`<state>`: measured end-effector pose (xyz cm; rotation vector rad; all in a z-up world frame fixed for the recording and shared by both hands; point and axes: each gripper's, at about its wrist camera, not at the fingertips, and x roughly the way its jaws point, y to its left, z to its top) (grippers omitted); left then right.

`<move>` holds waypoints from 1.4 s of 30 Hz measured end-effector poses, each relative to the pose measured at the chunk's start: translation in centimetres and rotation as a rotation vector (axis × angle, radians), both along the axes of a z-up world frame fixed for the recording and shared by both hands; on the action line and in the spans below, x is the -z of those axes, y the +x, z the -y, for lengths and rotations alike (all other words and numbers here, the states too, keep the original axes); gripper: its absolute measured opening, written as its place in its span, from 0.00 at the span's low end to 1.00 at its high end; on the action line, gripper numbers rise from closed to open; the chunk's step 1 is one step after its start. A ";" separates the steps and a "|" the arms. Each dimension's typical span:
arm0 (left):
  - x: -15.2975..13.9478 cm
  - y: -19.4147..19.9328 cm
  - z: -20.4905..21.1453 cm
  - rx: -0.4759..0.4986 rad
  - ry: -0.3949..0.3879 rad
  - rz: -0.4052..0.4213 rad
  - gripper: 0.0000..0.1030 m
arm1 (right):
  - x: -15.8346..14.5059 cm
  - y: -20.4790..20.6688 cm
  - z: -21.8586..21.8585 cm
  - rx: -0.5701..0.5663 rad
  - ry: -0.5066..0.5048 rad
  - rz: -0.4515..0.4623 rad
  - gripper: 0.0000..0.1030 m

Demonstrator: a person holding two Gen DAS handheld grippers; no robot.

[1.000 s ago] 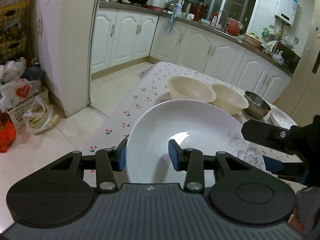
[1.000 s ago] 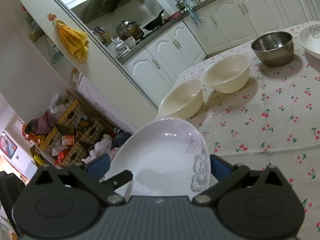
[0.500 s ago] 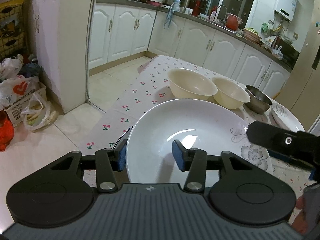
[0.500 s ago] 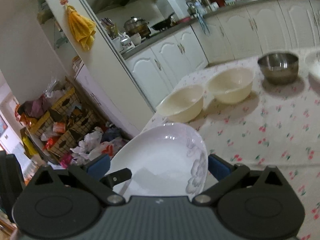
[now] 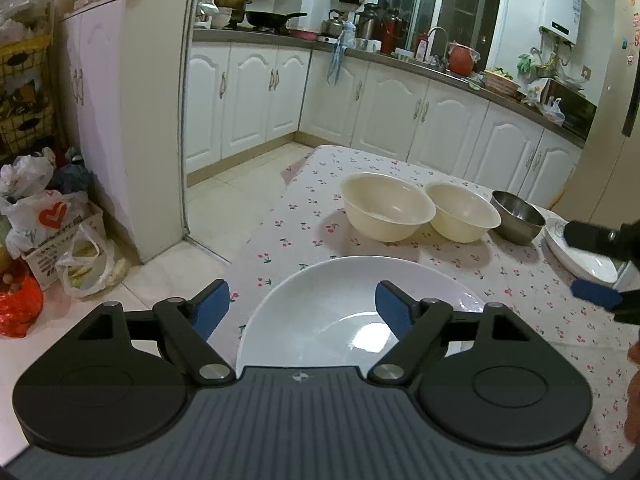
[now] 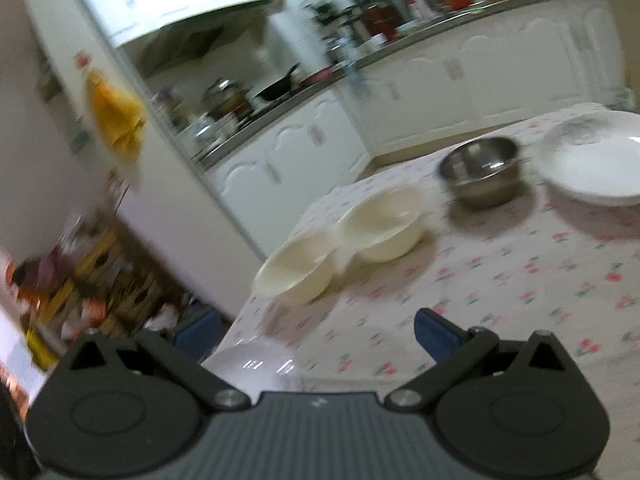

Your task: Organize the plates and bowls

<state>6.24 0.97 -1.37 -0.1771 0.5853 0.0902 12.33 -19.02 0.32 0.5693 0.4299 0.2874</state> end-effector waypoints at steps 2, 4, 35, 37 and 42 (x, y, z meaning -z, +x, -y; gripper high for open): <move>-0.1 0.1 0.4 0.011 -0.005 -0.001 0.97 | -0.2 0.0 1.3 0.051 0.009 -0.002 0.99; -0.1 0.3 0.9 0.027 0.002 -0.003 0.97 | -0.3 0.0 2.7 0.098 0.020 -0.008 0.99; -1.0 7.2 15.1 0.377 0.020 -0.073 1.00 | 3.0 6.1 21.7 0.539 0.043 -0.087 0.99; -0.5 8.4 16.9 0.397 0.033 -0.090 1.00 | 3.6 6.5 22.6 0.549 0.056 -0.099 0.99; 0.5 11.5 21.1 0.445 0.002 -0.114 1.00 | 4.6 6.5 24.3 0.531 0.132 -0.100 0.99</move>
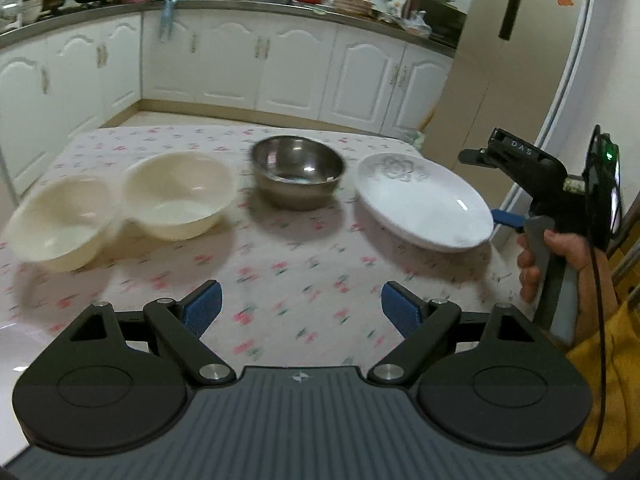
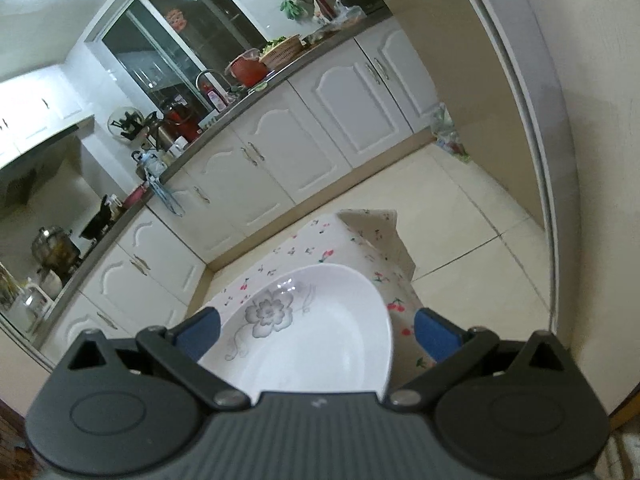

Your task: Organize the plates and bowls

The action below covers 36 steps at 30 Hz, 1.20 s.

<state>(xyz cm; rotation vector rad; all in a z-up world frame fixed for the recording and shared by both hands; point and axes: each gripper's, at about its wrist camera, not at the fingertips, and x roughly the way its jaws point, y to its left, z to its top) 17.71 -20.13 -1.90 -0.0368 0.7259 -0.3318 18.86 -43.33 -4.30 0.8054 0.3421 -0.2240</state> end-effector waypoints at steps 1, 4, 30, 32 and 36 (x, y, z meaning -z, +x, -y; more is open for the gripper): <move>0.3 0.7 0.8 0.004 -0.002 0.001 1.00 | 0.2 -0.1 0.2 -0.006 0.016 0.009 0.99; 1.3 2.9 3.0 0.019 -0.029 -0.022 1.00 | 0.2 -0.1 0.8 -0.020 0.057 0.040 0.99; 4.8 11.4 10.8 0.024 -0.072 -0.004 0.53 | 1.1 -0.1 2.6 -0.096 0.204 0.095 1.00; 4.7 11.2 10.8 0.022 -0.060 -0.001 0.48 | 1.0 -0.2 2.5 -0.102 0.200 0.088 1.00; 4.6 11.0 10.4 0.012 -0.061 -0.009 0.41 | 0.5 -0.6 2.1 -0.113 0.178 0.094 1.00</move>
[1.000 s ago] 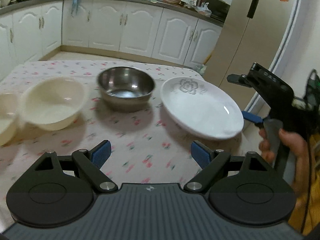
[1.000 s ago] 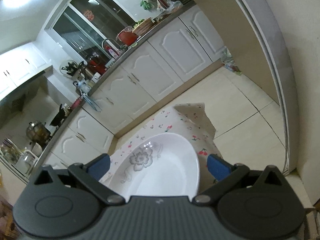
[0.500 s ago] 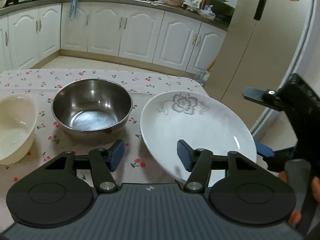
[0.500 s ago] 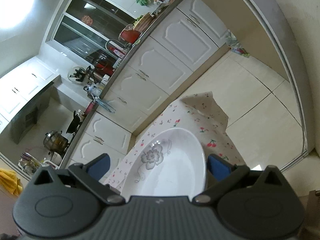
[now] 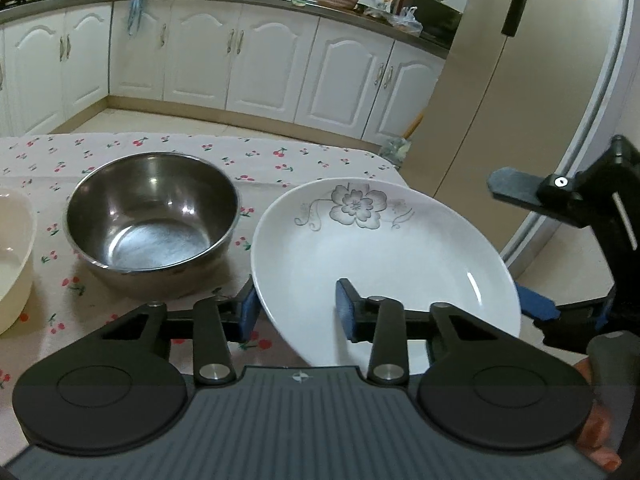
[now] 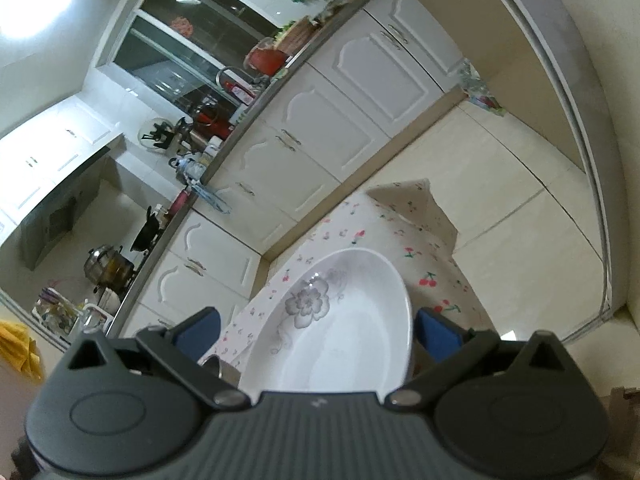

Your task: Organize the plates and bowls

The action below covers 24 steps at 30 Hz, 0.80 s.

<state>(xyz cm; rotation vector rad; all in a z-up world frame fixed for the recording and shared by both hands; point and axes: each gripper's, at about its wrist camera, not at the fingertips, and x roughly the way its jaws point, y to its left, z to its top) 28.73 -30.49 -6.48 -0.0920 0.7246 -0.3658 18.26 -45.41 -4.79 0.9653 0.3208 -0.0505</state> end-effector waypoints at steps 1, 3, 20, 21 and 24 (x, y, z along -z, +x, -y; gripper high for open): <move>0.0 -0.2 -0.2 -0.003 0.002 0.001 0.41 | -0.2 -0.1 -0.2 -0.005 -0.008 0.007 1.00; -0.1 -0.7 -0.4 -0.010 0.011 0.002 0.41 | -0.6 -0.2 -0.7 -0.024 -0.034 0.013 1.00; -0.7 -5.6 -4.4 -0.039 -0.043 -0.041 0.41 | -1.7 -0.8 -3.8 -0.314 -0.158 -0.088 1.00; -0.6 -5.8 -4.8 -0.036 -0.045 -0.035 0.41 | -1.5 -0.8 -4.0 -0.330 -0.160 -0.090 1.00; -0.6 -5.4 -4.2 -0.039 -0.026 -0.014 0.41 | -0.7 -0.9 -3.6 -0.304 -0.115 -0.066 1.00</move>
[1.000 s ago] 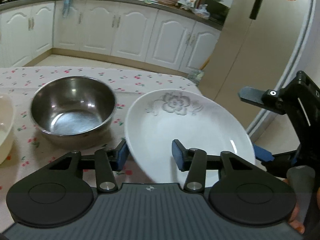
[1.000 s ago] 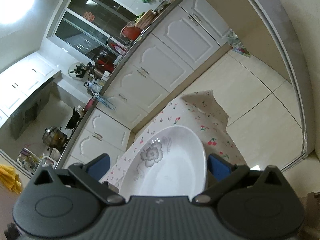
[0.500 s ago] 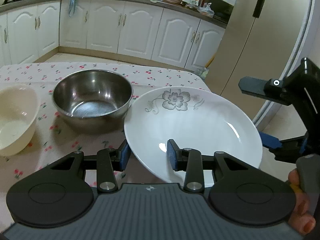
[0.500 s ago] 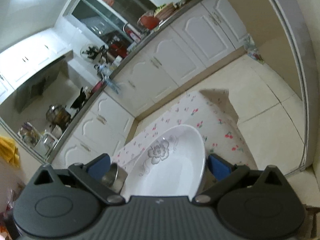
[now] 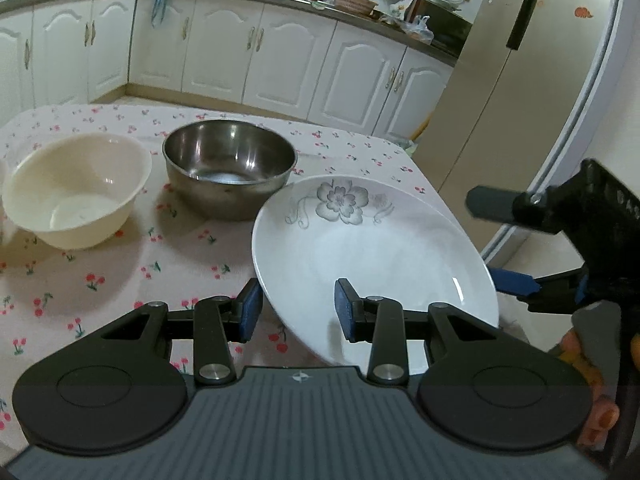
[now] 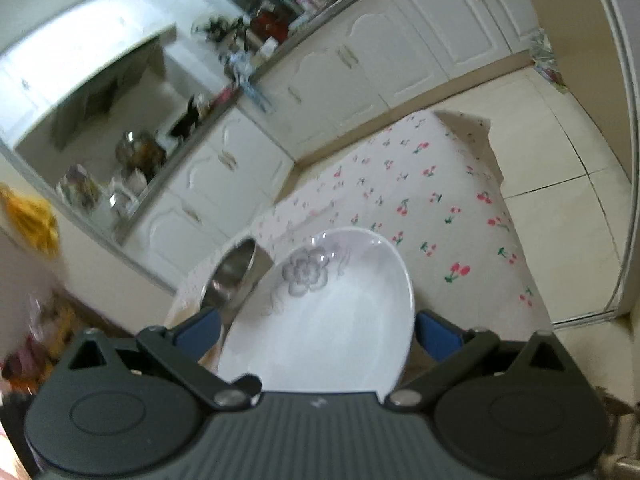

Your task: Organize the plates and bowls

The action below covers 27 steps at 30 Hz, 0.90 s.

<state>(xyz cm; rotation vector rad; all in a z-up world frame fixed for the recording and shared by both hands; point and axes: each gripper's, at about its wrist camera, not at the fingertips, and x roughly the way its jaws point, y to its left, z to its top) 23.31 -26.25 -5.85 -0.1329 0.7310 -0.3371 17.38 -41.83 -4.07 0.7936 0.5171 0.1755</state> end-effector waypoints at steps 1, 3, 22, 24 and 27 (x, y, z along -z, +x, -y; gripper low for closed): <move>0.0 0.3 0.2 -0.004 0.004 0.001 0.41 | 0.1 -0.1 0.2 0.010 0.012 0.015 1.00; 0.3 0.9 0.3 -0.010 0.013 0.003 0.41 | 0.2 -0.2 0.4 0.040 0.021 0.053 1.00; 0.3 0.8 0.6 -0.037 0.042 0.008 0.40 | 0.6 -0.5 -0.7 0.058 0.028 0.057 1.00; -0.1 0.4 0.3 -0.044 0.037 0.012 0.40 | 0.6 -0.6 -1.2 0.052 0.015 0.056 1.00; -0.6 -0.2 -0.5 -0.057 0.031 0.016 0.40 | 0.7 -0.8 -1.8 0.039 0.012 0.053 1.00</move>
